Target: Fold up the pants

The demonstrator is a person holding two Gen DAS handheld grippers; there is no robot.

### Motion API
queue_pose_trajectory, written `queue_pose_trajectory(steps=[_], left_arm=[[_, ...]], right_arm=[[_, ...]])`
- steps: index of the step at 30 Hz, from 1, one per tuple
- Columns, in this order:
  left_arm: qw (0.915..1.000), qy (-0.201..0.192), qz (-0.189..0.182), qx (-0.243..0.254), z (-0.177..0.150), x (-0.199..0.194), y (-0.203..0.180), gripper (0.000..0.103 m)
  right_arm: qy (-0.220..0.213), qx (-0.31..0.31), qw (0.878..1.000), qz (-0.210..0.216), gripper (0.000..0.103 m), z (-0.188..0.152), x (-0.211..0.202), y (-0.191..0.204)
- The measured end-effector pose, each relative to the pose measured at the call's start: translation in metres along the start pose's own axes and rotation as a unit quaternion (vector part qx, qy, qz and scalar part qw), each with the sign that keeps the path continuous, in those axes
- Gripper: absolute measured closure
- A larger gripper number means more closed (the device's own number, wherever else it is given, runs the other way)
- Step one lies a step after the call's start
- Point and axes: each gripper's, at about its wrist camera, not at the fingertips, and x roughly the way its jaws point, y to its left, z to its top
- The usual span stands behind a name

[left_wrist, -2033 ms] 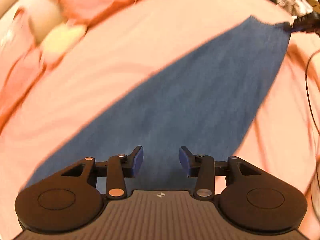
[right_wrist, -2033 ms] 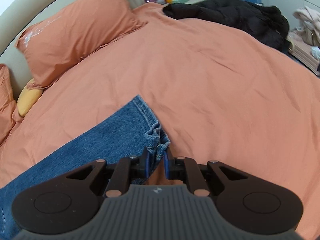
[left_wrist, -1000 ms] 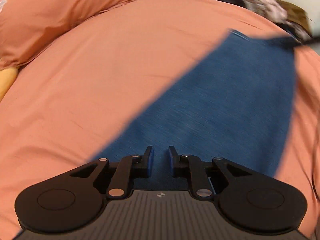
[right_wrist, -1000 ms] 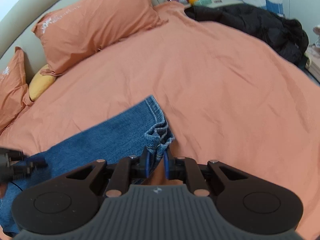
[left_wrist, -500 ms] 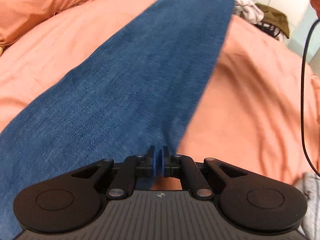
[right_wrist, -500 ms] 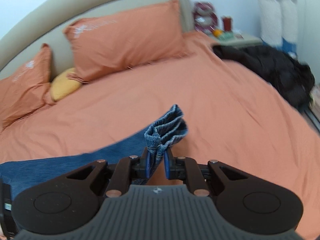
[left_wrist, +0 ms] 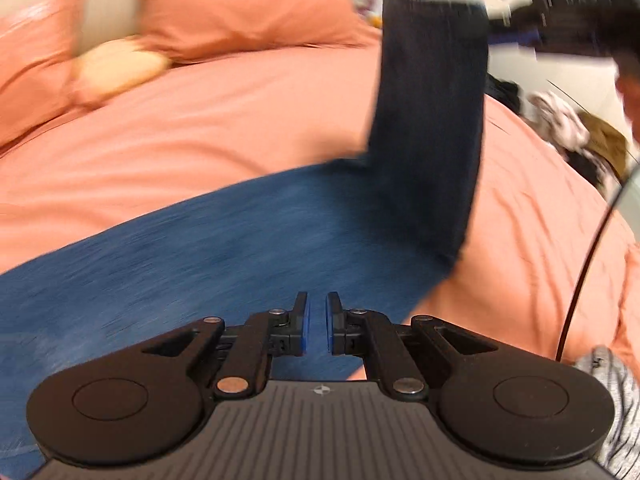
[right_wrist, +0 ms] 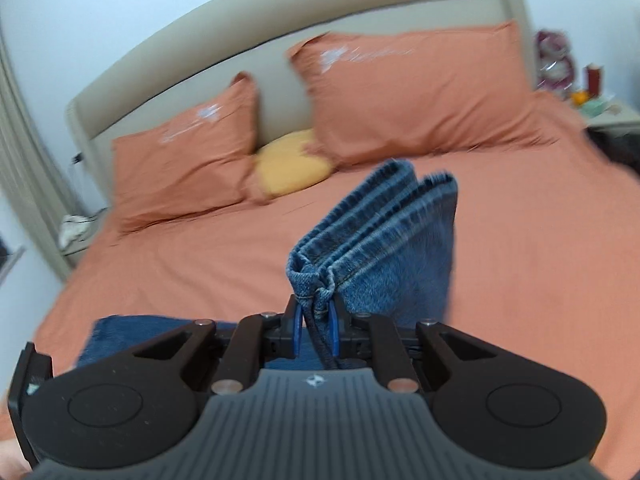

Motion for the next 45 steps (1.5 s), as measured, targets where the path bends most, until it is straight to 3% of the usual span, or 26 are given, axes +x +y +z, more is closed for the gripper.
queue_pose_trajectory(steps=[5,10,13,15,18,20,22,25,29,32,35,37,38,39,41,45], left_arm=[[0.9977,-0.006,0.02,-0.065,-0.027,-0.016,0.049,0.096],[0.9924,-0.003,0.013,-0.123,-0.051,-0.02,0.083,0.09],[0.9884,-0.004,-0.002,-0.152,-0.062,-0.023,0.103,0.073],[0.9848,-0.01,-0.017,-0.173,-0.063,-0.016,0.11,0.054],[0.9789,-0.015,-0.042,-0.199,-0.059,-0.003,0.115,0.042],[0.9752,-0.015,-0.053,-0.214,-0.053,0.007,0.116,0.037],[0.9734,-0.017,-0.058,-0.221,-0.046,0.019,0.116,0.032],[0.9714,-0.022,-0.064,-0.228,-0.039,0.036,0.117,0.024],[0.9657,-0.026,-0.065,-0.25,-0.027,0.061,0.121,0.021],[0.9649,-0.023,-0.049,-0.257,-0.016,0.081,0.122,0.02],[0.965,-0.021,-0.031,-0.259,-0.007,0.099,0.121,0.02],[0.965,-0.024,-0.021,-0.26,-0.004,0.105,0.119,0.028],[0.9665,-0.024,-0.013,-0.255,-0.002,0.107,0.116,0.043],[0.9689,-0.024,-0.003,-0.246,0.0,0.107,0.112,0.071],[0.9753,-0.03,0.021,-0.218,0.005,0.103,0.101,0.093],[0.9869,-0.08,0.031,-0.137,0.018,0.068,0.076,0.097]], right_arm=[[0.051,0.02,0.997,0.048,0.094,-0.051,0.074,0.05],[0.149,0.011,0.988,0.049,0.094,-0.13,0.151,0.085],[0.191,-0.005,0.981,0.027,0.094,-0.161,0.185,0.092],[0.196,-0.013,0.98,0.022,0.094,-0.171,0.196,0.096],[0.195,-0.026,0.98,0.022,0.09,-0.172,0.2,0.101],[0.192,-0.038,0.98,0.035,0.075,-0.169,0.201,0.108],[0.185,-0.042,0.981,0.045,0.07,-0.168,0.196,0.111],[0.146,-0.053,0.987,0.046,0.066,-0.167,0.173,0.11],[0.066,-0.063,0.996,-0.025,0.067,-0.167,0.145,0.093],[0.021,-0.043,0.995,-0.09,0.069,-0.171,0.136,0.066],[-0.03,-0.035,0.986,-0.157,0.075,-0.182,0.124,0.04],[-0.054,-0.018,0.984,-0.17,0.075,-0.191,0.116,0.029],[-0.057,-0.005,0.984,-0.168,0.075,-0.193,0.114,0.023],[-0.058,0.008,0.985,-0.161,0.075,-0.193,0.113,0.018],[-0.06,0.018,0.986,-0.152,0.075,-0.191,0.114,0.01],[-0.069,0.017,0.984,-0.161,0.076,-0.184,0.102,-0.01]])
